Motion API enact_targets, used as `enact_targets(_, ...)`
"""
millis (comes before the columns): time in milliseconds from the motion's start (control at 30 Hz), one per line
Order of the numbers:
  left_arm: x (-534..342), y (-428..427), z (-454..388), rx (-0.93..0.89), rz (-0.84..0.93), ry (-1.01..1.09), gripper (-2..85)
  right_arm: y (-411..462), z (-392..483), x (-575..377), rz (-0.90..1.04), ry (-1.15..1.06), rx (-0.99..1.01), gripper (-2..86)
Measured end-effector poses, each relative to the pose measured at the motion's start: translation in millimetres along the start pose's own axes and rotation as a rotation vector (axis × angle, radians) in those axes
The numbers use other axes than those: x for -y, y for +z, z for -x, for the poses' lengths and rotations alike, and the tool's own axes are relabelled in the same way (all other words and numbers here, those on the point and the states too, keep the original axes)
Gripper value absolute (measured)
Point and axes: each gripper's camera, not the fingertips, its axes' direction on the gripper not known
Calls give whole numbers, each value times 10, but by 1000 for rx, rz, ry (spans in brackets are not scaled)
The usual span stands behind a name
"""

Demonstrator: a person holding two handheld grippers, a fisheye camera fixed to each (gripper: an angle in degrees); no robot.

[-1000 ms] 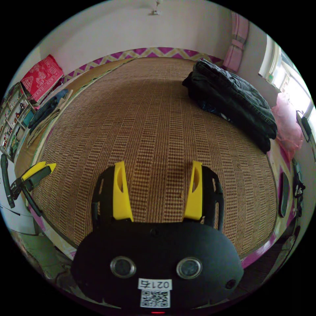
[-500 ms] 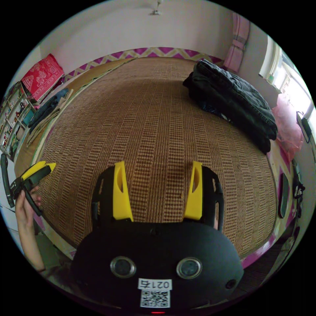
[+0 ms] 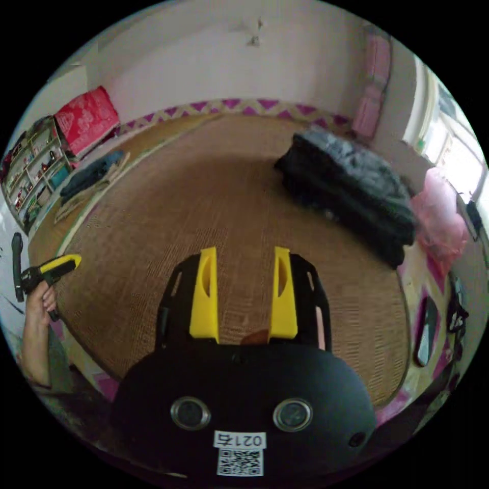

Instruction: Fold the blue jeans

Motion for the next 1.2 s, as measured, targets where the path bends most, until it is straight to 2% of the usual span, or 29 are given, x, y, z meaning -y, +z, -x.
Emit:
enact_targets(100, -86, -68, 98, -8, -19, 0, 57, -312, -145, 271, -195, -39, -48, 118)
enact_targets(200, -59, -109, 153, -24, -12, 3, 58, -284, -162, 710, -235, -175, -137, 143)
enact_targets(400, -43, -224, 191, -21, -10, 40, 28, 264, -5, 1297, -138, -460, -379, 146)
enact_targets(600, -31, -345, 311, -50, -9, 47, -3, 706, 138, 1435, -67, -591, -451, 129)
enact_targets(833, -30, -494, 509, -112, -12, 21, -9, 483, -27, 1738, -18, -411, -306, 56)
enact_targets(967, -76, -766, 614, -163, -42, 1, -9, -108, -207, 1886, -112, -257, -256, 28)
enact_targets(1033, -117, -913, 661, -179, -67, -5, -10, -368, -139, 1877, -164, -293, -276, 24)
enact_targets(1200, -290, -1230, 839, -278, -96, -11, -10, -985, 592, 1766, -253, -440, -147, 23)
